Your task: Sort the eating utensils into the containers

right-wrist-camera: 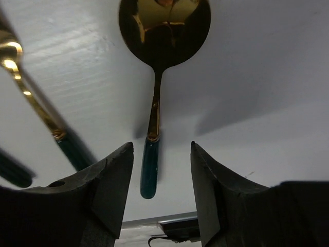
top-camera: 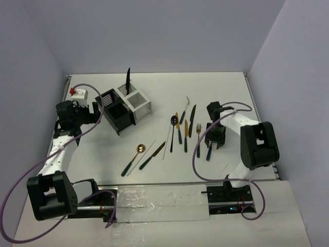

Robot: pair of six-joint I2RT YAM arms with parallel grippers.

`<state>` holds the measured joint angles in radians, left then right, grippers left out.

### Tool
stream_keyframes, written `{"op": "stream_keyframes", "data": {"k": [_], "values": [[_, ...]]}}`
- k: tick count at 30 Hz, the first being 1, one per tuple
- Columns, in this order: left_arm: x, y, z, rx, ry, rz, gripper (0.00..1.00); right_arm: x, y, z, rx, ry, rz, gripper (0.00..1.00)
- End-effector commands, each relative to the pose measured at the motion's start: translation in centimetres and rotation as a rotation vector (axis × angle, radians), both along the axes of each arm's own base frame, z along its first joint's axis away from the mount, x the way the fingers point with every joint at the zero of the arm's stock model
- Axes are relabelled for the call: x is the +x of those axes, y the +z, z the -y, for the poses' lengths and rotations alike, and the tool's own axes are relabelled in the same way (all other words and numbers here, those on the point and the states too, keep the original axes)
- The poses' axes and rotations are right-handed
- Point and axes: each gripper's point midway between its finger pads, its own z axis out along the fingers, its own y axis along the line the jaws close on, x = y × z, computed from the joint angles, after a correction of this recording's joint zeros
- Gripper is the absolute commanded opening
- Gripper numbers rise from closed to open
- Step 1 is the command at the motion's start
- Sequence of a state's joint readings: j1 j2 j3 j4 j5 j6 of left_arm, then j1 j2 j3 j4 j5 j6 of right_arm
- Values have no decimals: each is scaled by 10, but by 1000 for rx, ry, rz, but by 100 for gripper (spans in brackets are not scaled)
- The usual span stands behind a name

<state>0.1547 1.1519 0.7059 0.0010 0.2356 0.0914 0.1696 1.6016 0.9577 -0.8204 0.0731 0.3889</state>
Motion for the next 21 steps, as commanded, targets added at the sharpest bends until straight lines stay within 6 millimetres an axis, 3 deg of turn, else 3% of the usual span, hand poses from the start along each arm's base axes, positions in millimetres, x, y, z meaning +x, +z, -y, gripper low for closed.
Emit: {"op": "stream_keyframes", "data": {"k": [1, 5, 6, 8, 9, 10, 13, 16, 18, 19, 20, 21], "values": [[2, 17, -1, 12, -10, 46, 99, -11, -13, -3, 20, -14, -65, 55], [1, 18, -2, 13, -7, 49, 99, -14, -25, -5, 33, -3, -98, 45], [1, 18, -1, 13, -9, 49, 99, -16, -29, -6, 36, 3, -113, 33], [1, 18, -2, 15, -6, 50, 99, -13, -30, -8, 47, 5, -104, 19], [1, 18, -2, 15, -4, 50, 99, -11, -30, -7, 44, 6, -94, 5], [1, 19, -2, 16, -3, 52, 99, -9, -28, -7, 38, 4, -84, 0], [2, 20, -2, 16, -3, 55, 99, 0, -14, 1, 1, 3, -19, 0], [-1, 19, -1, 15, -12, 36, 99, 16, 16, 16, -89, -28, 108, 0], [-2, 21, 2, 10, -26, 30, 98, 38, 54, 19, -150, -21, 286, 0], [-2, 22, 3, 10, -34, 29, 98, 46, 70, 15, -163, -3, 355, 0], [-2, 26, 3, 11, -39, 33, 97, 56, 102, -2, -154, 49, 482, 0], [-4, 28, 8, 3, -61, 32, 96, 63, 122, -10, -165, 89, 561, 0]]}}
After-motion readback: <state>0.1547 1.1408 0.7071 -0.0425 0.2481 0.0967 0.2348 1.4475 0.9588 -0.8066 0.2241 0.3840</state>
